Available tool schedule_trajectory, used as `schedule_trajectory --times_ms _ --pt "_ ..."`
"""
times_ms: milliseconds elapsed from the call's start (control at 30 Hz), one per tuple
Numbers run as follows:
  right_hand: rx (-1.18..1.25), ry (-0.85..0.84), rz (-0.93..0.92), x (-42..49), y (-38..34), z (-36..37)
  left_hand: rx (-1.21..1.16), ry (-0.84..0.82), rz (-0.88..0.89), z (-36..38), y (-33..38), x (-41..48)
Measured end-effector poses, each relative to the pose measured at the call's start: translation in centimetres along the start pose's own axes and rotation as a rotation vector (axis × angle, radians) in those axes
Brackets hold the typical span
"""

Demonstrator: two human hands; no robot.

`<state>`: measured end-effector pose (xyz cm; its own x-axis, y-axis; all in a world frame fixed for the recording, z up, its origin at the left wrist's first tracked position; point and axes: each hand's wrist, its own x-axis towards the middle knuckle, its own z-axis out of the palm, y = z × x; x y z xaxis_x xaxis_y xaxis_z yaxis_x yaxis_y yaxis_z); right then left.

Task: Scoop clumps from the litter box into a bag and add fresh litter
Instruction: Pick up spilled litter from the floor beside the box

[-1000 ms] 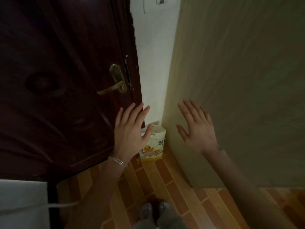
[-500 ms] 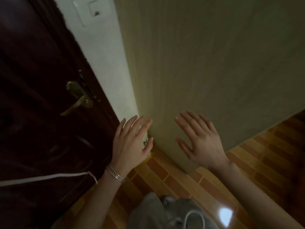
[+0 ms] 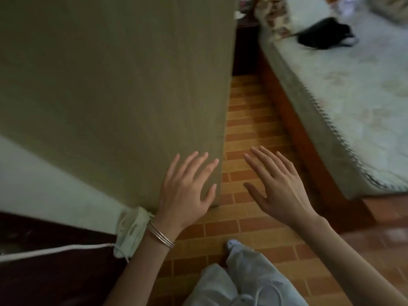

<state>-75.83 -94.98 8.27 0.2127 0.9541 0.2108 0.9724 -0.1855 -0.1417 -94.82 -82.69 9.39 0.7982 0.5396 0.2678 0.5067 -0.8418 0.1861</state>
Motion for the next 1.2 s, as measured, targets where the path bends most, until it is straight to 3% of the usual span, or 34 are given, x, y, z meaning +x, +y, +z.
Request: schedule_trajectory --times_ms 267,467,633,933,1200 --pt "-0.100 0.176 0.431 -11.1 6.5 -5.4 -0.104 -0.047 0.439 3.2 10.5 6.1" --pt "-0.197 0.297 0.707 -20.9 11.7 -8.4 -0.138 -0.071 0.665 5.9 20.9 9.1" --pt "-0.251 0.319 0.841 -28.8 16.2 -9.8 -0.177 -0.098 0.774 8.3 30.6 10.4" --pt "-0.296 0.207 1.056 -42.5 25.0 -11.7 -0.238 -0.136 0.947 14.1 49.4 10.7" --pt "-0.296 0.267 1.137 -51.0 31.3 -15.5 -0.253 -0.175 1.056 16.1 62.3 11.1"
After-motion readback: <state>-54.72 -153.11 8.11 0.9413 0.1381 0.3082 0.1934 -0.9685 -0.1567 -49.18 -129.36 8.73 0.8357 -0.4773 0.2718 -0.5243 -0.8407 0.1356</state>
